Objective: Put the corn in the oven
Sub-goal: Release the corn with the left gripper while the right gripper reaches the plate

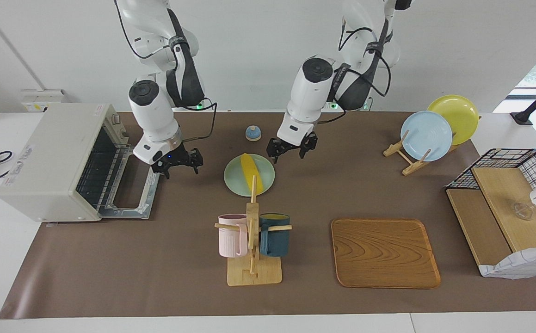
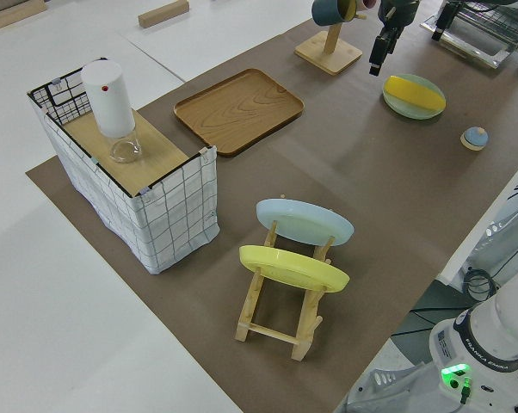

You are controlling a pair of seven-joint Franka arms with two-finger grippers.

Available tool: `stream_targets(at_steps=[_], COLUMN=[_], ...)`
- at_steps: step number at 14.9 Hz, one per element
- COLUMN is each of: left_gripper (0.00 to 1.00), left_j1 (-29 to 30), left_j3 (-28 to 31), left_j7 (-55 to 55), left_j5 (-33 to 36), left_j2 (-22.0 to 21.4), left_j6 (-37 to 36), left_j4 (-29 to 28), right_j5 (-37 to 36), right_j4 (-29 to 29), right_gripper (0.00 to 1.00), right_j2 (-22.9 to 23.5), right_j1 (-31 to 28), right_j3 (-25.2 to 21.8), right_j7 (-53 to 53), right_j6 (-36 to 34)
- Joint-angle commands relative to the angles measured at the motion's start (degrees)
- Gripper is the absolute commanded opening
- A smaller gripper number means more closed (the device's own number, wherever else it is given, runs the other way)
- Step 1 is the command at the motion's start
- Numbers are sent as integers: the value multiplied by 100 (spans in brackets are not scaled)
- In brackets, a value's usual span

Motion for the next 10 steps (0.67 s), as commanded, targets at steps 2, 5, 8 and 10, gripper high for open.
stream_targets(at_steps=[2, 5, 8, 10], left_gripper=[100, 100, 100, 100], left_j1=[1016, 1510, 1546, 1546], left_j3=[-46, -46, -38, 15], left_j7=[1460, 2139, 2316, 2325], left_j5=[-68, 229, 573, 609], left_j2=[-603, -788, -1042, -1166], left_j6=[-810, -1223, -1671, -2101], left_j4=[-98, -2, 60, 226], right_j5=[-378, -828, -828, -828], right_j4=[1190, 1659, 1501, 1431], right_gripper=[100, 100, 63, 44], right_j2=[1170, 2042, 2184, 2167], right_j1=[1117, 1595, 1719, 1736], right_j3=[-35, -26, -17, -17], right_j7=[833, 1915, 1996, 1996], right_j6=[-148, 227, 502, 520])
